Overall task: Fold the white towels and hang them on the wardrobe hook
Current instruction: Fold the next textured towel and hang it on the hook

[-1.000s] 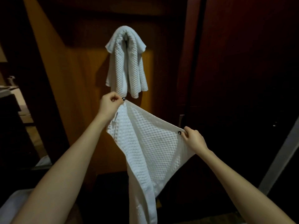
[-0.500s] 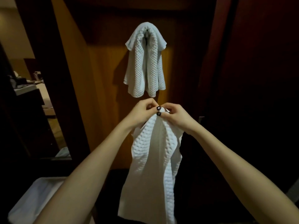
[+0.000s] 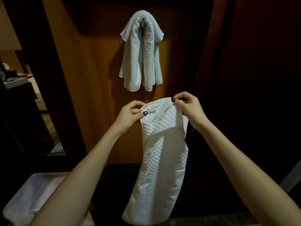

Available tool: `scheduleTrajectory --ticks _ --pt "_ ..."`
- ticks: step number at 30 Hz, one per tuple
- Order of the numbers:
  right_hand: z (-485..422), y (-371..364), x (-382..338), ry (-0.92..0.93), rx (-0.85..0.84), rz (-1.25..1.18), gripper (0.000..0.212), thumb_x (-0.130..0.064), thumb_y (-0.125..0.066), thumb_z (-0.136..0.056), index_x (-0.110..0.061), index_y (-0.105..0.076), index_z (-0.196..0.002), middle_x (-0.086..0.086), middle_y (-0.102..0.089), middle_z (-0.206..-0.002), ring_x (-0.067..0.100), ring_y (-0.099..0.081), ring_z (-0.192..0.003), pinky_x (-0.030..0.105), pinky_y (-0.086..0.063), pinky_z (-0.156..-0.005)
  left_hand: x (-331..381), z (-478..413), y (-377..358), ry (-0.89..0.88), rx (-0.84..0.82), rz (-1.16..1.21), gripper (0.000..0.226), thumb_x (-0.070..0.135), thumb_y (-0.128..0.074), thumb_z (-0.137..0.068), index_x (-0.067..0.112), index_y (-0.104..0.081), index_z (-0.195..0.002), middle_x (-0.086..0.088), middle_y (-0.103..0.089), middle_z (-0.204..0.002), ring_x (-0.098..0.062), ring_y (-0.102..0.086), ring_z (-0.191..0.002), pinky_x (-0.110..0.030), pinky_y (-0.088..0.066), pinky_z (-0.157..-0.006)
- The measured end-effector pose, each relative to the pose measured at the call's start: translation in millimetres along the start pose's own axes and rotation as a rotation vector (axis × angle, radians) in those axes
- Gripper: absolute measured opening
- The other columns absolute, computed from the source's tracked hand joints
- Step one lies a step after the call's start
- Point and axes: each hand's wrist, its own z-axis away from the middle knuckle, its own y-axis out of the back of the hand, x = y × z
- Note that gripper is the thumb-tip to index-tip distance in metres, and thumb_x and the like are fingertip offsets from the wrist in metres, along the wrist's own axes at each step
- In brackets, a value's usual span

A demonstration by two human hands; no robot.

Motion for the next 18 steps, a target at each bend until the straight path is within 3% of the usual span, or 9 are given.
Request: scheduleTrajectory --ticks 3,7,9,12,15,18 --pt "10 9 -6 -0.076 -0.158 -0.139 0.001 -0.008 -0.068 -0.088 -0.008 -0.069 -0.089 0.007 -0.066 -0.078 0.011 -0.064 -0.069 0.021 -0.053 -0.066 3 -8 -10 -0.055 0.067 0.041 0.016 0.004 -0.059 -0.091 0.018 -0.057 -0.095 -0.005 -0.071 -0.081 -0.009 -0.068 -0.072 -0.022 -0.052 -0.067" --pt "26 13 -8 -0.111 -0.377 -0.215 0.029 0.01 -0.067 -0.083 0.001 -0.064 -0.111 0.015 -0.074 -0.098 0.02 -0.072 -0.095 0.025 -0.057 -0.081 6 -16 -22 -0.094 0.101 0.015 0.011 0.006 -0.057 -0.093 0.016 -0.059 -0.09 -0.002 -0.068 -0.077 -0.002 -0.064 -0.068 -0.016 -0.049 -0.064" --pt "30 9 -7 -0.033 -0.307 -0.053 0.028 0.004 -0.073 -0.08 -0.002 -0.065 -0.106 0.009 -0.076 -0.094 0.015 -0.072 -0.094 0.026 -0.056 -0.083 7 -17 -26 -0.117 0.128 -0.004 0.01 0.007 -0.057 -0.093 0.015 -0.059 -0.088 0.005 -0.065 -0.069 0.002 -0.06 -0.062 -0.013 -0.046 -0.061" --pt "34 0 -5 0.084 -0.142 0.172 0.018 -0.015 -0.083 -0.074 -0.013 -0.068 -0.085 0.002 -0.074 -0.073 0.01 -0.072 -0.075 0.025 -0.054 -0.075 8 -18 -30 -0.127 0.161 0.036 0.013 0.007 -0.06 -0.092 0.017 -0.061 -0.085 0.01 -0.065 -0.066 0.002 -0.059 -0.064 -0.015 -0.046 -0.065" --pt "36 -9 -5 0.137 -0.041 0.24 0.022 -0.025 -0.084 -0.074 -0.012 -0.066 -0.073 0.002 -0.068 -0.059 0.012 -0.066 -0.059 0.025 -0.049 -0.06 15 -14 -30 -0.124 0.14 0.061 0.018 0.001 -0.059 -0.09 0.019 -0.057 -0.09 0.002 -0.067 -0.071 -0.002 -0.062 -0.062 -0.015 -0.047 -0.059" --pt "34 -13 -6 0.154 0.036 0.197 0.023 -0.024 -0.081 -0.078 -0.009 -0.066 -0.069 0.002 -0.064 -0.053 0.009 -0.06 -0.053 0.023 -0.045 -0.056 22 -9 -27 -0.159 0.114 0.016 0.024 -0.005 -0.06 -0.087 0.019 -0.059 -0.088 0.002 -0.063 -0.076 0.001 -0.059 -0.062 -0.012 -0.045 -0.058"
